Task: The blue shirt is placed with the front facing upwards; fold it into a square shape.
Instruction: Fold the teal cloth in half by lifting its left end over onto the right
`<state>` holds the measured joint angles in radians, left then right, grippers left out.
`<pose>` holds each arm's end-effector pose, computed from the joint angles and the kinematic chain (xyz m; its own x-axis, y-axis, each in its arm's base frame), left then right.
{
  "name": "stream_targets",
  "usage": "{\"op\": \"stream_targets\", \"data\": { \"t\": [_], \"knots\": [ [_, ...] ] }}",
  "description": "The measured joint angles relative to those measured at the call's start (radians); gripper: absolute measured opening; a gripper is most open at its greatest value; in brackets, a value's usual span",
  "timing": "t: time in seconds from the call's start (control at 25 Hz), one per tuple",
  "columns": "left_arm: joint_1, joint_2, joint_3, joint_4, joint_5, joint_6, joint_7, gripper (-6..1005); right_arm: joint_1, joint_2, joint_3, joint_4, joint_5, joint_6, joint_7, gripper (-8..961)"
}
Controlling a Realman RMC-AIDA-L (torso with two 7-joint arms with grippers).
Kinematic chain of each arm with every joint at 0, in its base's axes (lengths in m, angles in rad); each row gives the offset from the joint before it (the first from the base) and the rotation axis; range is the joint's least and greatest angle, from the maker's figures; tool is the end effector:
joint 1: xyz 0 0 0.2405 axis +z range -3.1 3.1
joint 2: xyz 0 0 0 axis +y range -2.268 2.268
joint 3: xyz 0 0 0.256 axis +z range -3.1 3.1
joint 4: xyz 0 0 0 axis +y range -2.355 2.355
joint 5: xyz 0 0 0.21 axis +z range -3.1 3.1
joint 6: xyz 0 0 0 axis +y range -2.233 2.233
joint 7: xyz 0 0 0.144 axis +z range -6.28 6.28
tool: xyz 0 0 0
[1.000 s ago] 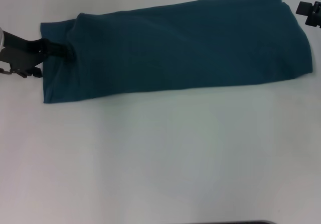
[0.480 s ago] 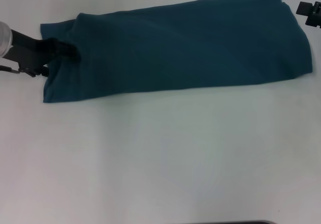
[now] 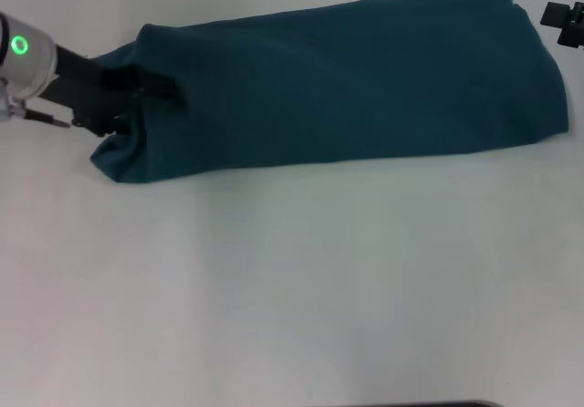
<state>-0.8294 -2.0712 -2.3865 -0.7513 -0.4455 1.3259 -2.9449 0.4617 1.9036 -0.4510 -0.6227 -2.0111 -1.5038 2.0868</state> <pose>-0.2428 0.4062 0.0023 -0.0012 0.9617 0.2743 0.9630 0.0750 -0.2589 0.3345 0.3353 0.1000 0.1722 -0.7135 -0.6792 -0.9548 -0.2904 0.0630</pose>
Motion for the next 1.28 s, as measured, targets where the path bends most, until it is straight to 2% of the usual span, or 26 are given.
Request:
{"op": "stream_targets", "data": {
  "t": [0.16,0.44,0.88,1.12,1.28],
  "knots": [
    [-0.016,0.000,0.011,0.010,-0.013,0.006,0.003,924,0.000,0.000,0.000,0.000,0.000,0.001,-0.002,846],
    [-0.012,0.012,0.008,0.027,0.005,-0.012,-0.002,917,0.000,0.000,0.001,0.000,0.000,0.001,-0.005,845],
    [-0.020,0.014,0.016,0.023,0.012,-0.006,-0.004,531,-0.003,0.000,0.000,0.000,0.000,-0.001,0.000,843],
    [-0.032,0.014,0.033,0.015,0.014,-0.004,-0.003,536,-0.005,0.000,0.002,0.000,0.000,-0.004,0.001,842],
    [-0.034,0.013,0.070,-0.004,0.014,0.001,-0.007,446,-0.005,0.000,0.004,0.000,0.000,-0.003,0.001,842]
  ]
}}
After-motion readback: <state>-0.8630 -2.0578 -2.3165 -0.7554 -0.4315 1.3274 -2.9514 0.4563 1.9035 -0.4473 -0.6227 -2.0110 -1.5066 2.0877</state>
